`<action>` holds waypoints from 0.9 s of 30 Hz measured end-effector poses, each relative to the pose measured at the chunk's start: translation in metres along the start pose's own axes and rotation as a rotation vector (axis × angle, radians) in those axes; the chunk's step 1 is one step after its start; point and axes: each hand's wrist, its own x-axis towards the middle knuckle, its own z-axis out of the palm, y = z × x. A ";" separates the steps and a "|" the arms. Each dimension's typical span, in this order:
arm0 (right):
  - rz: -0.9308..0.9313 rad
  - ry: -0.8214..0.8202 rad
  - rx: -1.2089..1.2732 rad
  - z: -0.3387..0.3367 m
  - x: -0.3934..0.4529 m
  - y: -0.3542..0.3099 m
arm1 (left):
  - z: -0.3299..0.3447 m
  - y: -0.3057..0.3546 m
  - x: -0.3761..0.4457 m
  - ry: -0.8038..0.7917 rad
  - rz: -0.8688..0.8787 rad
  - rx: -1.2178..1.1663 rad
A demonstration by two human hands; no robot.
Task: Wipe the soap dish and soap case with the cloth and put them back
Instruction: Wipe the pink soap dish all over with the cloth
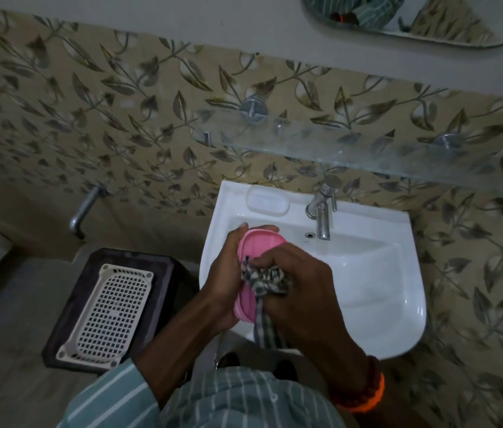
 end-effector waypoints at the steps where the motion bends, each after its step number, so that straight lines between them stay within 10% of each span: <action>1: -0.030 0.035 -0.046 -0.002 0.007 0.002 | 0.002 -0.006 0.000 -0.019 -0.028 -0.001; 14: 0.089 -0.293 -0.003 -0.017 -0.006 -0.007 | -0.002 -0.003 0.000 -0.039 -0.181 -0.151; 27: 0.129 -0.064 -0.240 -0.007 0.004 -0.012 | -0.007 0.004 0.009 -0.043 -0.162 -0.118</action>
